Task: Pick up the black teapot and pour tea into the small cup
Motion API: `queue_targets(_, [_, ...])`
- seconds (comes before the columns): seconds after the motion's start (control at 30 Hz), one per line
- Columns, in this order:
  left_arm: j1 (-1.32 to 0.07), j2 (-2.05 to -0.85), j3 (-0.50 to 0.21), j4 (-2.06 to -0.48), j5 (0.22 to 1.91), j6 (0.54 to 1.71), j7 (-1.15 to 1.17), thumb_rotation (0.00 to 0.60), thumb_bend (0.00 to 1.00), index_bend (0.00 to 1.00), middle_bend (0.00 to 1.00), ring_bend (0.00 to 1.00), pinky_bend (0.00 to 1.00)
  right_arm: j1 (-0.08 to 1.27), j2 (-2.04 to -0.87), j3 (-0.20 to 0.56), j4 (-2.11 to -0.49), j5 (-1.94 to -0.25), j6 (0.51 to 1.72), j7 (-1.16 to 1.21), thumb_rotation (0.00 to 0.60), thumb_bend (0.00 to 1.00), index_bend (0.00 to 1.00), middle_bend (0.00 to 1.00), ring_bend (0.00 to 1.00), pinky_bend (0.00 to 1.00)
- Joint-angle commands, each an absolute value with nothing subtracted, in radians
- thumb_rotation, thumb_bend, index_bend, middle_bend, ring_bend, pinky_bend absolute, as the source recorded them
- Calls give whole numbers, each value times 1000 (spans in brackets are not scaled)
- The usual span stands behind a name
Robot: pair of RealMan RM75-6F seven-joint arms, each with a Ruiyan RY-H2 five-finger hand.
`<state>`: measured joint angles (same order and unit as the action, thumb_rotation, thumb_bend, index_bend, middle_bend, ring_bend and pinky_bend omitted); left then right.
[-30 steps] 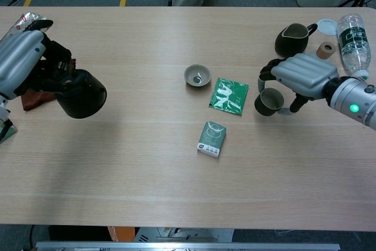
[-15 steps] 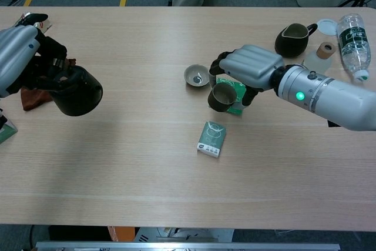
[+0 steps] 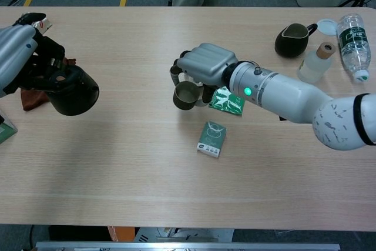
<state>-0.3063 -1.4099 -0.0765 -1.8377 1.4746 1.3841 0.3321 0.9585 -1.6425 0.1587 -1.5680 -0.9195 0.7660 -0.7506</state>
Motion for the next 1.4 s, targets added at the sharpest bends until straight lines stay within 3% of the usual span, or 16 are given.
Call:
queue_targets(0.03, [-306,-1408,-76,-1839,1475,1383,333,538,303,874,976,773,56,997,-1680,161,-1536,-877,766,-777,600,184,446,282,166,271])
queue_targets(0.7, [-297,-1394,-70,-1839,1472,1385,339,545,301,875,976,773,56,1152,-1860,138,-1323,-750,729,-799,600,184,446,284,166,272])
queue_targets(1.23, [-291,-1386,-69,-1834,1468,1385,331,544,302,874,976,772,56,1206,-1912,112,-1241,-689,710,-800,600,183,446,284,166,270])
queue_targets(1.4, [-289,-1386,-69,-1832,1468,1387,329,543,303,874,976,772,56,1213,-1914,110,-1234,-690,706,-787,600,184,379,284,160,244])
